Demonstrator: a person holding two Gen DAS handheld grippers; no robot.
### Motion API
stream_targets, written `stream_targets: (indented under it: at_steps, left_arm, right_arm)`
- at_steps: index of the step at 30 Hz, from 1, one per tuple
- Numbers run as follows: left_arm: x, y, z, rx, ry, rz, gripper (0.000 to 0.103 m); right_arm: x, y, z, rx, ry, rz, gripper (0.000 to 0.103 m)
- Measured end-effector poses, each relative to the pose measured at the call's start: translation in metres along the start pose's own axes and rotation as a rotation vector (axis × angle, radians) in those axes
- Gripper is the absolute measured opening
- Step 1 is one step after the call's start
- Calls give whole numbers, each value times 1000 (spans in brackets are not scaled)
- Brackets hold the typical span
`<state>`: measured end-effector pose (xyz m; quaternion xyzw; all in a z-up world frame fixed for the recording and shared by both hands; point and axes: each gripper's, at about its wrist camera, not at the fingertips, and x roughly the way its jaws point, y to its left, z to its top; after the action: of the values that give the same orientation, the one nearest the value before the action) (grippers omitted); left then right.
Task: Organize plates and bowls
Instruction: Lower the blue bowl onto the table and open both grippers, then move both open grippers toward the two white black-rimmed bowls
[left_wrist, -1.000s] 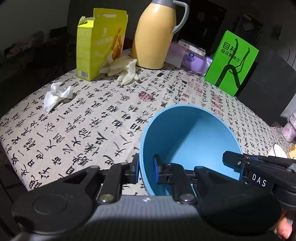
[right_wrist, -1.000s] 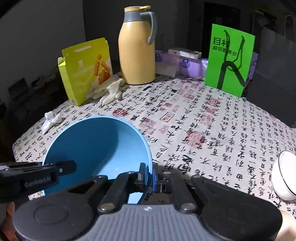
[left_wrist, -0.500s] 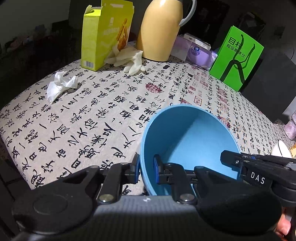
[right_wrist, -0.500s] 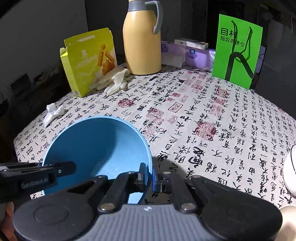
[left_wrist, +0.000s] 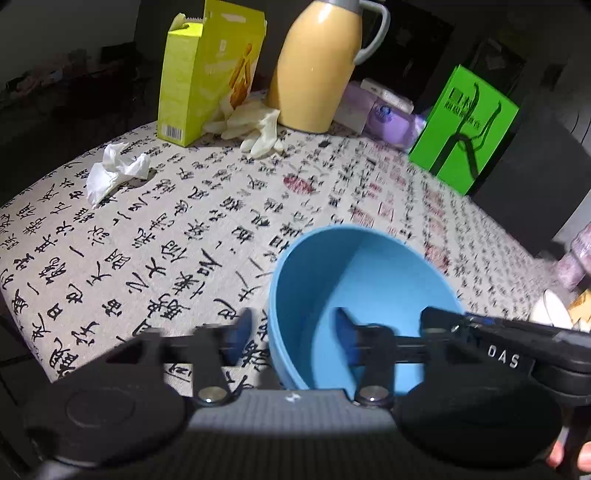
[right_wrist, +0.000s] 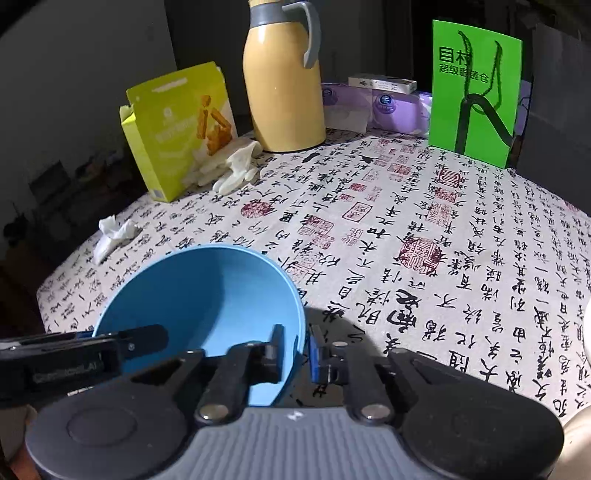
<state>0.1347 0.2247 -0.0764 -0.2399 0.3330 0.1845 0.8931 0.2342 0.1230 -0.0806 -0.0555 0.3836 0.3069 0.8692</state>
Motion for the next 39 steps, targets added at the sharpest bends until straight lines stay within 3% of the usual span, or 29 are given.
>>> stream_targets:
  at_steps: [4,6,8,10,12,14,21,31,39]
  left_arm:
    - [-10,1,1,5,-57,-14,82]
    - [-15,1,2,5,-83,-28,87]
    - [-19,2,1,5,-109,-38,98]
    - [-22,1,1,12,-131,-38,101]
    - [-25,3,-1,11,-138,-49,103]
    - [-27,5,-2,-1,-152,-67,103]
    - [-46,1,-10,13,-238,-85,103]
    - [-62,-9,-16,30,-272,-90,103]
    - [-80,-44,-29,110,-302,-115,103]
  right_arm:
    - [-7,-7,-3,37,-42,19,46]
    - [-14,-13,-5,54,-71,26,57]
    - [-21,-16,-7,63,-102,26,76]
    - [-29,-21,-9,77,-142,20,93]
    - [-38,-26,-13,93,-184,5,95]
    - [-45,-29,-16,105,-203,-21,103]
    - [-63,-33,-31,101,-254,-69,103]
    - [-91,-39,-52,103,-306,-94,103]
    - [-121,-66,-72,159,-366,-118,103]
